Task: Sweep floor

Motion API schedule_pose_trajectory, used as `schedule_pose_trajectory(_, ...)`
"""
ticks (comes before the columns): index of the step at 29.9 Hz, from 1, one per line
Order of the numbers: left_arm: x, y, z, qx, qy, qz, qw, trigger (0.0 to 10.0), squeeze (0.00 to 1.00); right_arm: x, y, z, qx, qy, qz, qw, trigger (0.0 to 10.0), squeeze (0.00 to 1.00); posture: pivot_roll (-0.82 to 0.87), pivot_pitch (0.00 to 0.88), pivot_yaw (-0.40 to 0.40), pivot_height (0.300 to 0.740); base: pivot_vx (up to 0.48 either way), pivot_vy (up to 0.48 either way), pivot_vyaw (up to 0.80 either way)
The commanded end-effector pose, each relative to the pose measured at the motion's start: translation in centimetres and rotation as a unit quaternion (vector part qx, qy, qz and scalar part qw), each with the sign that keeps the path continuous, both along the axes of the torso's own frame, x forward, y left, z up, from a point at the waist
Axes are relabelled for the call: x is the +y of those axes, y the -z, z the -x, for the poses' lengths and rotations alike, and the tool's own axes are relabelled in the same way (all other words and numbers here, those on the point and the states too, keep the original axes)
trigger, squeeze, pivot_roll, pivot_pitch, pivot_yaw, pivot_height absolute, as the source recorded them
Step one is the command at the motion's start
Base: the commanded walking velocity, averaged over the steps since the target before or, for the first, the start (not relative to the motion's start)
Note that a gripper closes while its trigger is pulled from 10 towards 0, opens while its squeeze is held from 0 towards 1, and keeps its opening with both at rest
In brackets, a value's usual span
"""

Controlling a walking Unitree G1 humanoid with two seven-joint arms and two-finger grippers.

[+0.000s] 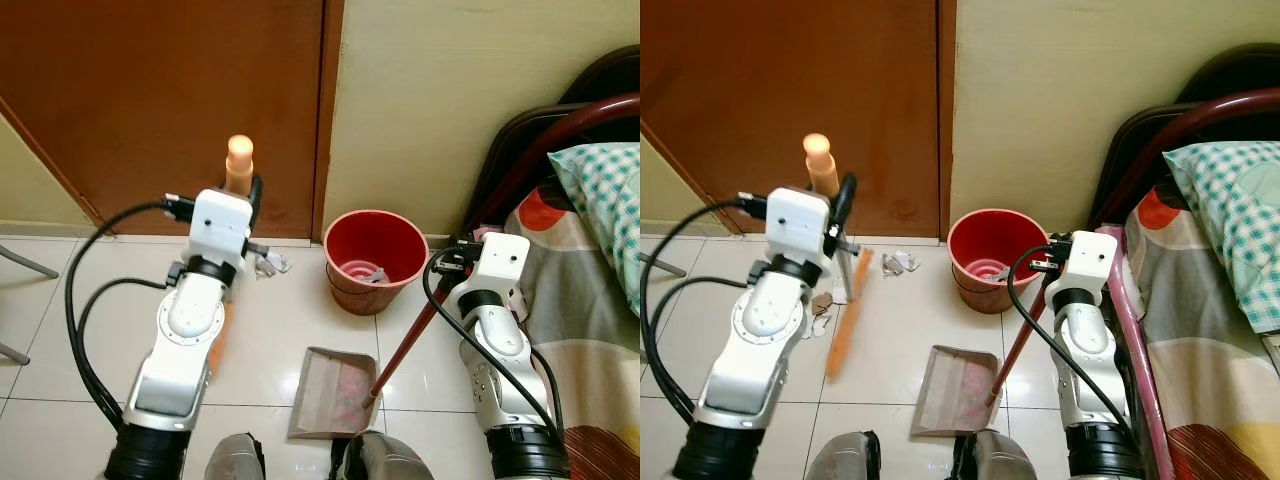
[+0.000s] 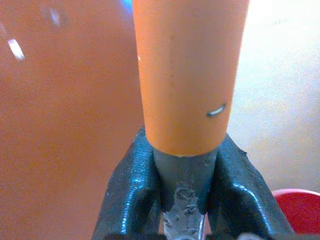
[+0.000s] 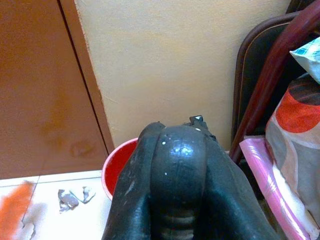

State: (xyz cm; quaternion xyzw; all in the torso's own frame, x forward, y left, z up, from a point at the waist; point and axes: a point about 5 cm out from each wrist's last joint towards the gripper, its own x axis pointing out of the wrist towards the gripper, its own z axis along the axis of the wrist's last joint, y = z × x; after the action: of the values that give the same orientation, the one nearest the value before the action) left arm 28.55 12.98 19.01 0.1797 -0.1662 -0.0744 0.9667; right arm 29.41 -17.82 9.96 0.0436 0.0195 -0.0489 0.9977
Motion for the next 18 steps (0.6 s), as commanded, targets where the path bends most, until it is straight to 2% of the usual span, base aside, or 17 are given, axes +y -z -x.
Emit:
schedule_pose_trajectory(1,1.6,-2.1,-0.1,-0.073,-0.038,-0.050,0.995,10.0,0.00,-0.2,-0.3,-0.1,-0.010,-0.001,0.001,1.000,10.0,0.00,0.03,0.141,-0.032,0.740,0.000,0.000,0.00)
schedule_pose_trajectory(6,4.1,-1.6,-1.1,-0.057,-0.078,-0.059,0.994,10.0,0.00,-0.2,-0.2,-0.1,-0.010,-0.004,0.002,1.000,10.0,0.00,0.03,0.143,-0.024,0.740,0.000,0.000,0.00)
schedule_pose_trajectory(7,5.1,-1.2,-1.5,-0.046,-0.091,-0.059,0.993,10.0,0.00,-0.1,-0.3,-0.1,-0.012,-0.006,0.005,1.000,10.0,0.00,0.02,0.146,-0.020,0.740,0.000,0.000,0.00)
schedule_pose_trajectory(9,6.0,-0.5,-1.9,-0.032,-0.101,-0.057,0.993,10.0,0.00,-0.2,-0.5,-0.1,-0.015,-0.007,0.005,1.000,10.0,0.00,0.02,0.146,-0.020,0.740,0.000,0.000,0.00)
schedule_pose_trajectory(10,6.6,0.4,-2.4,0.004,-0.083,-0.027,0.996,10.0,0.00,-0.1,-0.7,-0.2,-0.018,-0.007,0.006,1.000,10.0,0.00,0.01,0.152,-0.014,0.740,0.000,0.000,0.00)
schedule_pose_trajectory(12,6.8,1.0,-2.8,0.021,-0.074,-0.016,0.997,10.0,0.00,-0.1,-0.9,-0.2,-0.022,-0.007,0.008,1.000,10.0,0.00,0.00,0.154,-0.008,0.740,0.000,0.000,0.00)
schedule_pose_trajectory(14,6.8,1.7,-3.7,0.030,-0.062,-0.037,0.997,10.0,0.00,-0.1,-1.3,-0.2,-0.028,-0.007,0.010,1.000,10.0,0.00,-0.02,0.161,-0.009,0.740,0.000,0.000,0.00)
schedule_pose_trajectory(18,6.6,2.3,-5.1,0.039,-0.053,-0.049,0.997,10.0,0.00,-0.5,-1.2,0.1,-0.027,0.001,0.009,1.000,10.0,0.00,-0.03,0.160,-0.007,0.740,0.000,0.000,0.00)
